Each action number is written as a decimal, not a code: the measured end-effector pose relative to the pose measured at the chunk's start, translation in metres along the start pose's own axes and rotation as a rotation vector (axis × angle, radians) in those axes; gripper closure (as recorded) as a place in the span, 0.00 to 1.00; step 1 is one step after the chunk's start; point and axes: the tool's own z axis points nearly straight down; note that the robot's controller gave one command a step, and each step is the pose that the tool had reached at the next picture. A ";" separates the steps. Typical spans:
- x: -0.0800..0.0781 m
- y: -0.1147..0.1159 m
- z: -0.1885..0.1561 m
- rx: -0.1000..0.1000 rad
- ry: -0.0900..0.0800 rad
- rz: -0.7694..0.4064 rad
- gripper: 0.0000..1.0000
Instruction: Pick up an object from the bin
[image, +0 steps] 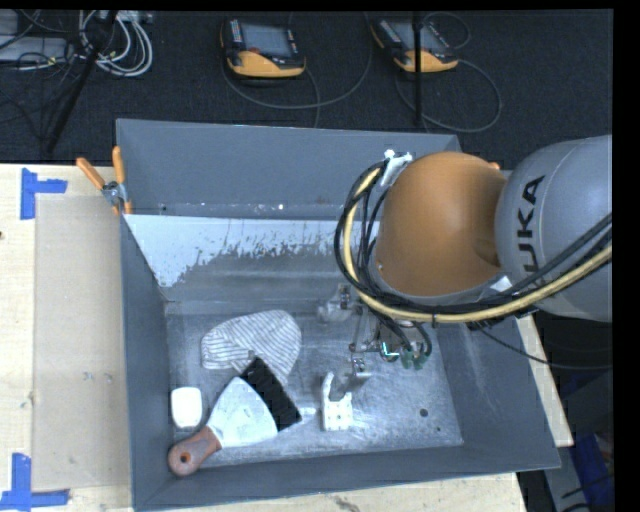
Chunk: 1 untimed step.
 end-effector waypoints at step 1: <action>-0.001 0.000 -0.003 -0.001 -0.006 0.002 0.00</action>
Offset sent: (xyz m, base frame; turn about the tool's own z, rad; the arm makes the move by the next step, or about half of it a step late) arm -0.0167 0.0175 -0.1217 0.0456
